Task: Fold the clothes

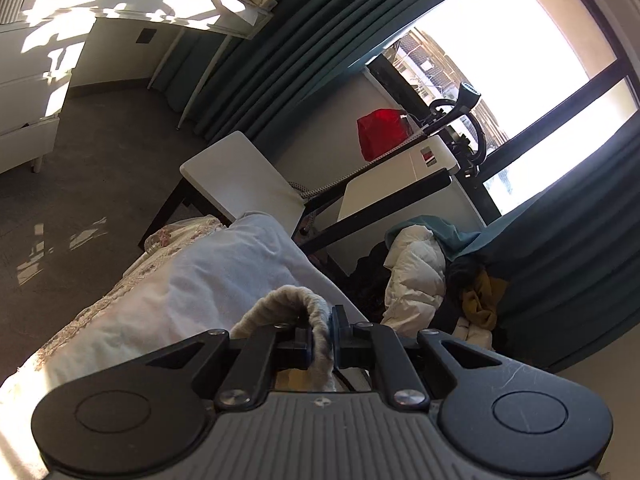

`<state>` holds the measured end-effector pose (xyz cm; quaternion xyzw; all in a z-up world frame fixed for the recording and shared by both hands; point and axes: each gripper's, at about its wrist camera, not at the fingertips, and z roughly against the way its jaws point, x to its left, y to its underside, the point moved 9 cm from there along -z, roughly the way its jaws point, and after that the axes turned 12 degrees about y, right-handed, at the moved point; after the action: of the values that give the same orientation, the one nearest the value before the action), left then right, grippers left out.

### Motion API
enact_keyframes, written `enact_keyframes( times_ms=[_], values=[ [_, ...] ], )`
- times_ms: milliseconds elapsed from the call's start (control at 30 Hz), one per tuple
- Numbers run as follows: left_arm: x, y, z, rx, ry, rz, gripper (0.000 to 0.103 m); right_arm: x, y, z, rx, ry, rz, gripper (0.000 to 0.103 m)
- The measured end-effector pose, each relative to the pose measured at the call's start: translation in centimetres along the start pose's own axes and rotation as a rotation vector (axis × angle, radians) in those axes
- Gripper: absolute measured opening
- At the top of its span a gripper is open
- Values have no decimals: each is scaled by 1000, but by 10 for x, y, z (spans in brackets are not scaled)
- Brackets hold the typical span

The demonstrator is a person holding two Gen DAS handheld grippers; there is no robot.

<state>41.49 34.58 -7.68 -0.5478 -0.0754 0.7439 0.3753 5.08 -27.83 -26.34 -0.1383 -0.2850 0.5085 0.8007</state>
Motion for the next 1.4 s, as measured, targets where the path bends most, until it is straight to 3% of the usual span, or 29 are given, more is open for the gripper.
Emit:
enact_keyframes(
  times_ms=[100, 233, 333, 400, 567, 733, 867, 967, 1100, 1200, 1367, 1400],
  values=[
    [19, 10, -45, 40, -64, -3, 10, 0, -8, -3, -42, -10, -10, 85],
    [58, 36, -82, 37, -128, 36, 12, 1, -14, -8, -80, -11, -8, 87],
    [56, 40, -81, 17, -108, 33, 38, 3, -17, -12, -97, -14, 0, 87],
    [52, 43, -72, 31, -103, 36, 63, 3, -23, -11, -113, -24, -11, 87],
    [24, 58, -19, 44, -36, 16, 76, 6, -26, -2, -152, -17, 13, 86],
    [-7, 102, 79, -31, 11, -34, 76, 8, -28, 20, -206, -22, 27, 86],
    [-18, 164, 139, 6, 40, -4, 76, 5, -29, 39, -247, -23, 33, 86],
    [-5, 217, 168, 35, 42, 85, 76, 2, -31, 51, -278, -17, 36, 86],
    [36, 283, 167, 135, 101, 319, 73, -6, -29, 63, -290, -10, 10, 86],
    [61, 307, 154, 171, 115, 428, 68, -12, -25, 71, -274, -29, -11, 86],
    [83, 310, 148, 152, 123, 436, 66, -12, -32, 71, -233, -52, -40, 86],
    [88, 310, 146, 148, 122, 440, 61, -10, -37, 70, -234, -47, -34, 86]
  ],
)
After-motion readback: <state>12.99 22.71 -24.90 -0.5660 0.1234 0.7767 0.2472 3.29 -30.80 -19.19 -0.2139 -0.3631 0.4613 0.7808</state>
